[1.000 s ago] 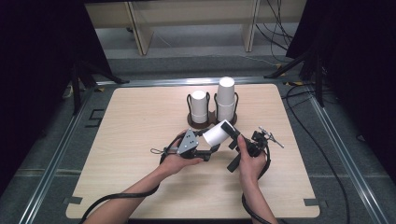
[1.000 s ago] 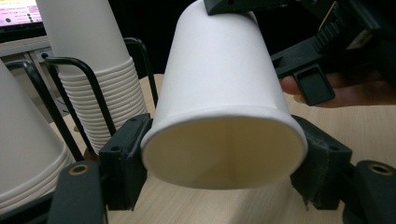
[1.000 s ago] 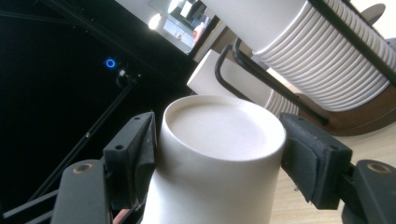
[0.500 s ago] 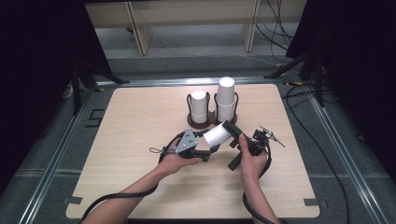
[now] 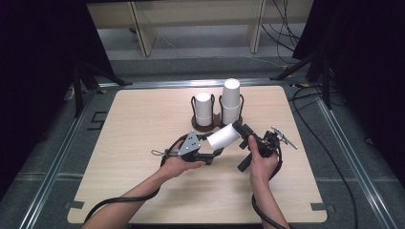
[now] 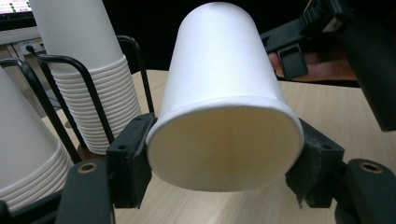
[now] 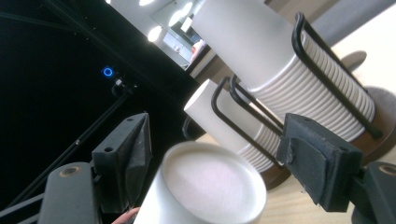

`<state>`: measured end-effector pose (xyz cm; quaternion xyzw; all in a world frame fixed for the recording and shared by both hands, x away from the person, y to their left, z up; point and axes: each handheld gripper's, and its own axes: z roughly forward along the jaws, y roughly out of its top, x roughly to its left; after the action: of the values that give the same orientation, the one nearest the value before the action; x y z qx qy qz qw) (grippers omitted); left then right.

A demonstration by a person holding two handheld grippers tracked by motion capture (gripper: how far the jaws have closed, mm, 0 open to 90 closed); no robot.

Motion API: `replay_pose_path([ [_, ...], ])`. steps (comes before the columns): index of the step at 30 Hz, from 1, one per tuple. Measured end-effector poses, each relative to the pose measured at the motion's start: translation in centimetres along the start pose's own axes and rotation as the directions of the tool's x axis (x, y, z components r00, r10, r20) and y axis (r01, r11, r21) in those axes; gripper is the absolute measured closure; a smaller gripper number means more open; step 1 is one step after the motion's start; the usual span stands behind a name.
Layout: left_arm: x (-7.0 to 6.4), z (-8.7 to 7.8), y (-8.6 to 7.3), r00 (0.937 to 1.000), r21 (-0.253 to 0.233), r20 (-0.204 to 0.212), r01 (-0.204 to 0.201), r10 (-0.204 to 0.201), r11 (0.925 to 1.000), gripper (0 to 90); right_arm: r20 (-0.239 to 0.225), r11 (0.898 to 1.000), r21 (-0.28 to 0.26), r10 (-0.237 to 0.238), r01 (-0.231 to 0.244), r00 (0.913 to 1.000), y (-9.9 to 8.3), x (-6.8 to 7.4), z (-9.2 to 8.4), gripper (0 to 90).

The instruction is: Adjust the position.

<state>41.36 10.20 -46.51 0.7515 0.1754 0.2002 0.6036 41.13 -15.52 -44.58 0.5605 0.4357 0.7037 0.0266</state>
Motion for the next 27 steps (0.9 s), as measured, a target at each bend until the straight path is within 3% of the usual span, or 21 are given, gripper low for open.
replay_pose_path([
  [9,0.7,-0.9,0.2,0.9997,0.027,0.012,-0.020,0.020,0.9994,32.1,-0.005,0.998,-0.025,-0.058,0.058,0.9983,1.1,-0.3,-0.8,24.4],
  [13,1.0,-1.4,0.3,0.9994,0.048,0.024,-0.027,0.026,0.9985,32.0,0.028,0.990,-0.053,-0.130,0.131,0.9912,1.5,-0.7,-1.2,24.4],
  [18,1.7,-2.2,0.4,0.9990,0.069,0.034,-0.031,0.028,0.9971,31.7,0.030,0.986,-0.013,-0.167,0.168,0.9855,1.7,-1.2,-1.7,25.4],
  [20,1.7,-2.3,0.4,0.9990,0.072,0.036,-0.030,0.027,0.9970,31.8,0.052,0.983,0.003,-0.181,0.181,0.9820,1.7,-1.4,-1.7,26.3],
  [25,2.2,-2.8,0.6,0.9972,0.084,0.069,-0.037,0.031,0.9958,32.0,0.027,0.970,0.047,-0.242,0.240,0.9700,1.6,-1.6,-2.0,27.0],
  [27,2.3,-3.0,0.7,0.9968,0.091,0.073,-0.039,0.032,0.9951,32.0,0.025,0.972,0.055,-0.229,0.228,0.9730,1.6,-1.5,-2.0,27.0],
])
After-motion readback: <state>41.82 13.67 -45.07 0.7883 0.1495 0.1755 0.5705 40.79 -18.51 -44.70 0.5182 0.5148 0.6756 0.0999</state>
